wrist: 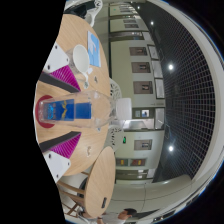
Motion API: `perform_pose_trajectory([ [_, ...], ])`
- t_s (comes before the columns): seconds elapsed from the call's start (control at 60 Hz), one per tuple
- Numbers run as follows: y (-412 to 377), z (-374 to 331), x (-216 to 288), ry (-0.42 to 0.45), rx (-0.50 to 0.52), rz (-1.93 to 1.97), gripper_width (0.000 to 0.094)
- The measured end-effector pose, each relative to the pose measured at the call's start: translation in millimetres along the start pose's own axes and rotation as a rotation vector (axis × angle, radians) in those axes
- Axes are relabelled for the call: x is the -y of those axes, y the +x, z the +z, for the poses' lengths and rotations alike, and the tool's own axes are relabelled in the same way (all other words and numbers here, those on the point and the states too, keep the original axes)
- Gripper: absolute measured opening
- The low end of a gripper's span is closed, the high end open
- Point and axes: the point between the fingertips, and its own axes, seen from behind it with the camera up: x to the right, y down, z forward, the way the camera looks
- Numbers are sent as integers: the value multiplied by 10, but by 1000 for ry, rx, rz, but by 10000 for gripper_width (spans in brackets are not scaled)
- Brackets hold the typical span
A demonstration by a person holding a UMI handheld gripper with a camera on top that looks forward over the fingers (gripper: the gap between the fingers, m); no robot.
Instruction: Pour water
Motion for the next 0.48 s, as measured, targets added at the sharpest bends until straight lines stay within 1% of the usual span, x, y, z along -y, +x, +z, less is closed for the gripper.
perform_pose_trajectory([
  [0.067, 12, -197, 49, 14, -7, -9, 849],
  [0.167, -25, -529, 47, 10, -3, -14, 847],
  [0.183, -39, -673, 17, 9, 2, -14, 847],
  [0.267, -198, -1059, -73, 1, 47, -5, 848],
  [0.283, -117, -978, -30, -1, 60, -4, 848],
  [0.3, -240, -1066, -35, -2, 69, 0, 847],
  [0.317, -298, -1296, -112, -1, 78, 4, 848],
  [0.383, -444, -1593, -210, -4, 116, 28, 846],
  [0.4, -467, -1507, -172, -4, 130, 32, 848],
  [0.433, -586, -1719, -251, -7, 159, 44, 846],
  [0.483, -702, -1805, -304, -1, 201, 55, 848],
])
